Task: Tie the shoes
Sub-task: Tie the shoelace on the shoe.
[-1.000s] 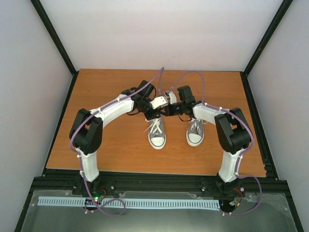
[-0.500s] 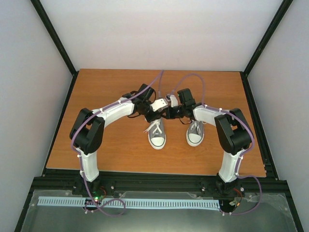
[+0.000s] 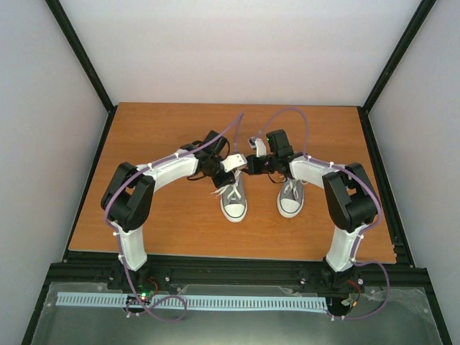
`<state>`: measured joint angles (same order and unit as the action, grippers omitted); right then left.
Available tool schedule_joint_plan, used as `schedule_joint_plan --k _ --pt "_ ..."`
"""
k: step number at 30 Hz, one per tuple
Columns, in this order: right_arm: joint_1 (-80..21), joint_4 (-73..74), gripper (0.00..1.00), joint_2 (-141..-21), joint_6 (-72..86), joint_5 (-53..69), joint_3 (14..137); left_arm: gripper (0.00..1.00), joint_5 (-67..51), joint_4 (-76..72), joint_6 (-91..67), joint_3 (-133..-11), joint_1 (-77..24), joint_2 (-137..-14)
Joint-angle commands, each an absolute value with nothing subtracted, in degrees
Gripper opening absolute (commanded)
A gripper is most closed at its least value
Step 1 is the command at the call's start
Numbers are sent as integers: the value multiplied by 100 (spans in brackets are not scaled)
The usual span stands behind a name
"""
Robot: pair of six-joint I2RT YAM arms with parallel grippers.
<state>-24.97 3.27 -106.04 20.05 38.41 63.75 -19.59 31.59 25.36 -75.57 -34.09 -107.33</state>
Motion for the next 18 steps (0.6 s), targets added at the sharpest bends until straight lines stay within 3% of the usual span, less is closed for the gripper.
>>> schedule_joint_plan --k 1,5,13,18 --pt "-2531 157 3 -10340 2003 3917 6472 19 -1834 3169 2632 -7514 -3423 -10641" --pt "-2524 226 3 -10237 1958 3866 6435 11 -1852 3156 2691 -7432 -3419 -10625" --pt "-2505 363 3 -9906 1899 3784 6260 10 -1872 3209 2790 -7330 -3419 -10656" --pt "-2505 426 3 -9778 1861 3723 6144 1 -1890 3203 2821 -7321 -3411 -10655"
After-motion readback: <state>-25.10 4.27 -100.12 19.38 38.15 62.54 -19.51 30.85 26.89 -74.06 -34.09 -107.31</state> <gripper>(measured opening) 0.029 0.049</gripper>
